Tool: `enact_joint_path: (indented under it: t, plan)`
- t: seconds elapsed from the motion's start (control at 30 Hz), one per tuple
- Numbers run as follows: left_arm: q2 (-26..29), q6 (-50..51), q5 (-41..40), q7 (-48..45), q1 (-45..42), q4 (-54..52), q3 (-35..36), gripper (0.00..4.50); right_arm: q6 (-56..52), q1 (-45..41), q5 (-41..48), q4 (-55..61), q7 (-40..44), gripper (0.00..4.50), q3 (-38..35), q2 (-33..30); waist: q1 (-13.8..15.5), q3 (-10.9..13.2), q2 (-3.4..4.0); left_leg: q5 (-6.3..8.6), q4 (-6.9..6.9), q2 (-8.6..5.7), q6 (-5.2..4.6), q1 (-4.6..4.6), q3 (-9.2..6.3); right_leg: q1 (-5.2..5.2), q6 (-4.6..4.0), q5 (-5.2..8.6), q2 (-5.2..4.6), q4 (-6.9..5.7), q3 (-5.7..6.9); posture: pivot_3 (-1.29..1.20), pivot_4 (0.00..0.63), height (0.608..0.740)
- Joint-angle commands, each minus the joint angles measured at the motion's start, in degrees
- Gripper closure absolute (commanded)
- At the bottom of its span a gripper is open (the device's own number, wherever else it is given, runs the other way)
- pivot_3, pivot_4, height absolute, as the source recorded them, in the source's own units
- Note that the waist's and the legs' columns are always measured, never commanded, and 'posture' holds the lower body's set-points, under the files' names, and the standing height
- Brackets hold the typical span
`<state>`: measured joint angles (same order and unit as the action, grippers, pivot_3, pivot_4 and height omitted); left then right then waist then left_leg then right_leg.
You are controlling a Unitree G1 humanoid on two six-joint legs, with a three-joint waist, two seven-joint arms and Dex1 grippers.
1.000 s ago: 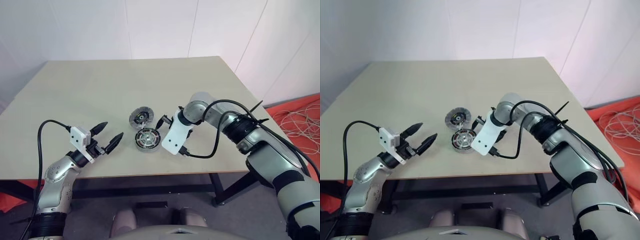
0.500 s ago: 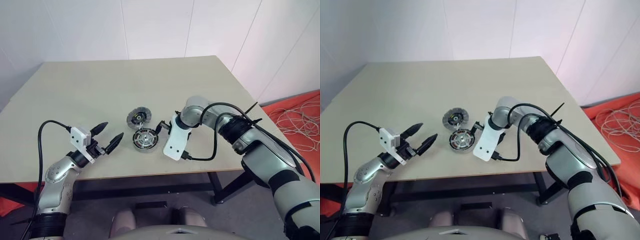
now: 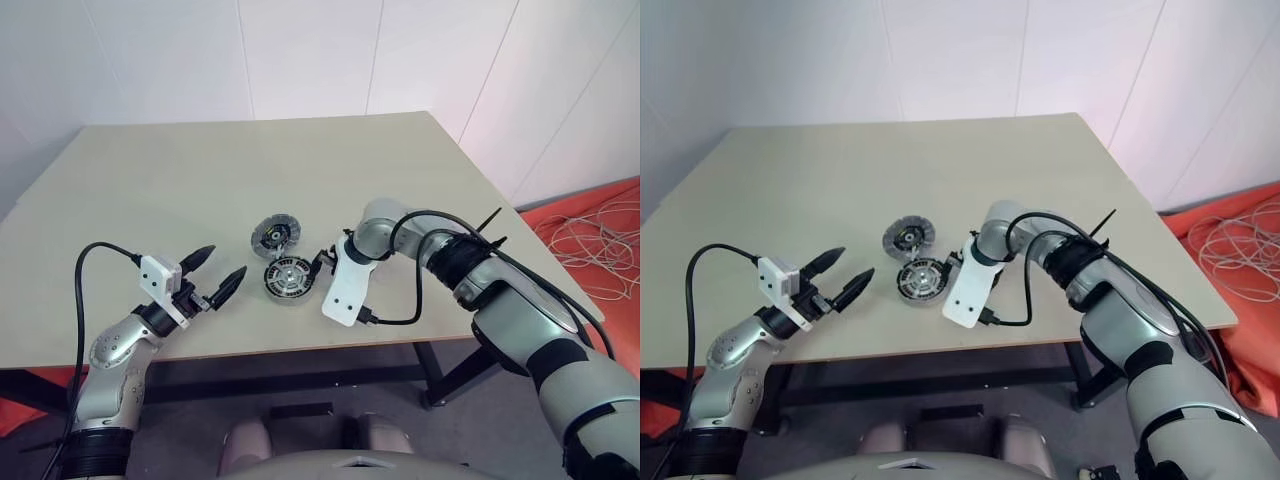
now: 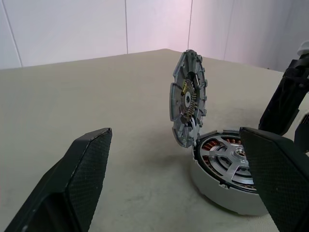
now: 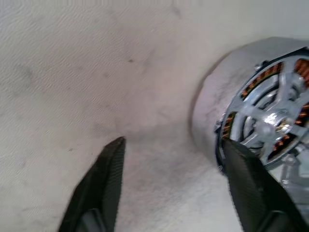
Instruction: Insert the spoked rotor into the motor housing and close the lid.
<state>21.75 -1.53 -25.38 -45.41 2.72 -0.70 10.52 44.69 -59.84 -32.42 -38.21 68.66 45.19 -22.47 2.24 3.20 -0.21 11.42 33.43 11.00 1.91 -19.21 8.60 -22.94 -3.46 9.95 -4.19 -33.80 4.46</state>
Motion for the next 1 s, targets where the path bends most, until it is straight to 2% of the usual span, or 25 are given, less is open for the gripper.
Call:
enact_joint_path:
  t: [0.03,0.23,0.33,0.57,0.83,1.0]
  plan:
    - [0.19,-1.05,-0.25,0.2,-0.23,-2.25,0.42,0.0,0.42,-0.95,0.53,0.17,0.31,2.29,-0.28,0.58,0.01,0.0,0.0,0.0,0.0,0.0,0.0,0.0,0.01,0.0,0.0,0.0,0.0,0.0,0.0,0.0,0.0,0.74]
    - [0.1,-1.07,-0.18,0.17,-0.44,-2.03,0.26,0.0,-1.61,-0.54,2.88,2.41,2.41,4.42,-1.18,1.63,0.12,-0.01,-0.03,0.01,0.0,-0.02,-0.01,0.0,0.01,0.03,-0.01,-0.01,0.0,0.01,-0.02,0.0,0.0,0.74]
    - [0.06,-1.11,-0.14,0.15,-0.65,-1.86,0.21,0.0,-5.78,0.26,6.07,5.46,5.97,4.49,-2.26,2.48,0.07,0.0,-0.04,0.01,-0.02,0.0,-0.02,-0.06,0.0,-0.03,-0.11,-0.06,0.0,0.0,-0.01,0.0,0.0,0.74]
    - [-0.05,-1.15,0.02,0.17,-1.18,-1.36,0.06,0.0,-23.51,2.46,9.67,16.6,12.55,4.49,-4.91,3.95,0.11,0.03,-0.05,0.01,-0.07,0.07,-0.02,-0.09,-0.01,-0.07,-0.18,-0.08,0.05,-0.01,0.0,0.0,0.0,0.74]
    - [-0.23,-1.28,0.27,0.02,-1.95,-0.52,-0.08,0.0,-66.83,3.15,11.14,29.76,19.05,4.49,-8.08,8.11,0.45,0.06,-0.07,0.0,-0.06,0.08,0.0,-0.03,-0.07,-0.03,-0.09,-0.03,0.05,-0.01,0.0,0.0,0.0,0.74]
    - [-0.33,-1.43,0.42,-0.08,-2.54,0.07,-0.25,0.0,-75.01,2.7,10.34,31.22,16.93,4.49,-7.06,7.31,1.02,0.08,-0.07,-0.01,-0.04,0.07,0.02,0.12,-0.07,0.0,-0.07,-0.02,0.03,0.0,0.0,0.0,0.0,0.74]
